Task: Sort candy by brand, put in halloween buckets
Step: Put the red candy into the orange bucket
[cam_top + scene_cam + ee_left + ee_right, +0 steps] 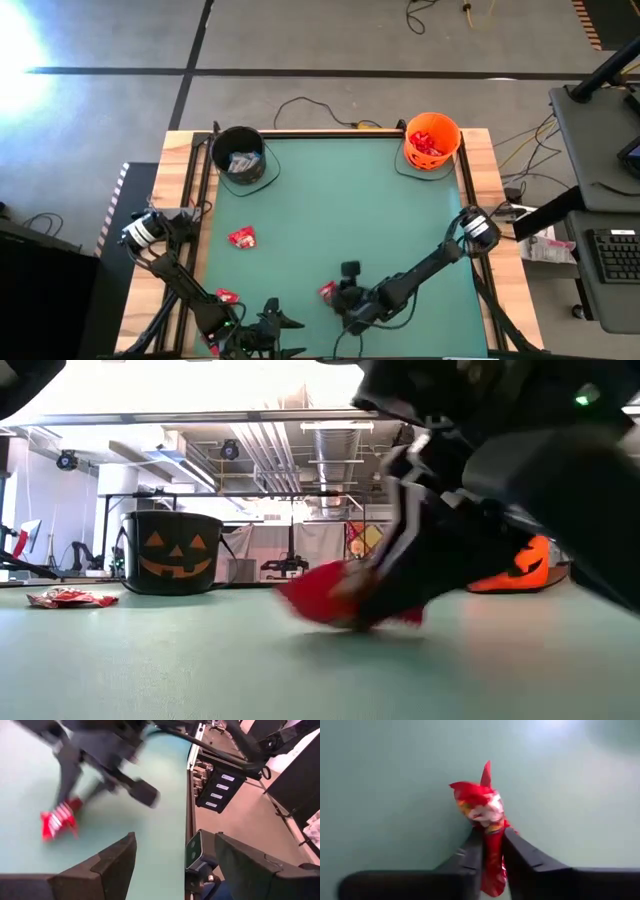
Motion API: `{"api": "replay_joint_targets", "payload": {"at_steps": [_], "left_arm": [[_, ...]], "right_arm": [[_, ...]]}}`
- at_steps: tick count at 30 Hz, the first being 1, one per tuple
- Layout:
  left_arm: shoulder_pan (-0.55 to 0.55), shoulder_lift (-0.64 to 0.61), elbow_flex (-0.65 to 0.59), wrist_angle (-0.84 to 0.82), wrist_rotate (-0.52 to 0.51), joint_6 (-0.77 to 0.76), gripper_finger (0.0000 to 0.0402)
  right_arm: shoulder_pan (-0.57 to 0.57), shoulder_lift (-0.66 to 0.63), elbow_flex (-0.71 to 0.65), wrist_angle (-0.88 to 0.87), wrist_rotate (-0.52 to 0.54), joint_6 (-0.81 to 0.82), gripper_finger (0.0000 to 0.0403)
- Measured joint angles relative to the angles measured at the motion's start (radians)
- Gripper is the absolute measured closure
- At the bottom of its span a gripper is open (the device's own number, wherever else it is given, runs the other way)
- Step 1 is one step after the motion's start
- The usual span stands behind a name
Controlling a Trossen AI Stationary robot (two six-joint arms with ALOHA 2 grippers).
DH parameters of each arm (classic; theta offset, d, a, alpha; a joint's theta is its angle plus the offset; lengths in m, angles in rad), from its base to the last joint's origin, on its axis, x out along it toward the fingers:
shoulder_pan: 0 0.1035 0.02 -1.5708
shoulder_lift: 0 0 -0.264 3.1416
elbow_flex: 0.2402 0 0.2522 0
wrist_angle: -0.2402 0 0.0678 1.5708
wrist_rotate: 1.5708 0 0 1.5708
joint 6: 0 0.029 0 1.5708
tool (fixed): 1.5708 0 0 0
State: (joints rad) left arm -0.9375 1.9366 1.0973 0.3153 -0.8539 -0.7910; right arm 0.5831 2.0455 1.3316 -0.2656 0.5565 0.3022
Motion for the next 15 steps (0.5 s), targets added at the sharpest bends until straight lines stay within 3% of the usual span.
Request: {"api": "replay_joint_targets", "payload": {"at_steps": [3, 9, 12, 15], "left_arm": [[0.000, 0.000, 0.000, -0.006, 0.000, -0.001, 0.0150], [0.007, 0.000, 0.000, -0.027, 0.000, 0.005, 0.0150], [0.019, 0.000, 0.000, -0.027, -0.003, 0.034, 0.0150], [0.044, 0.000, 0.000, -0.025, -0.003, 0.073, 0.0150]], "right_arm": [[-0.022, -0.100, -0.025, -0.207, 0.069, 0.068, 0.0376], [-0.113, -0.413, -0.121, -0.630, 0.340, 0.267, 0.0363], [-0.246, -0.586, -0.202, -0.696, 0.381, 0.311, 0.0363], [-0.450, -0.744, -0.302, -0.696, 0.383, 0.303, 0.0368]]}}
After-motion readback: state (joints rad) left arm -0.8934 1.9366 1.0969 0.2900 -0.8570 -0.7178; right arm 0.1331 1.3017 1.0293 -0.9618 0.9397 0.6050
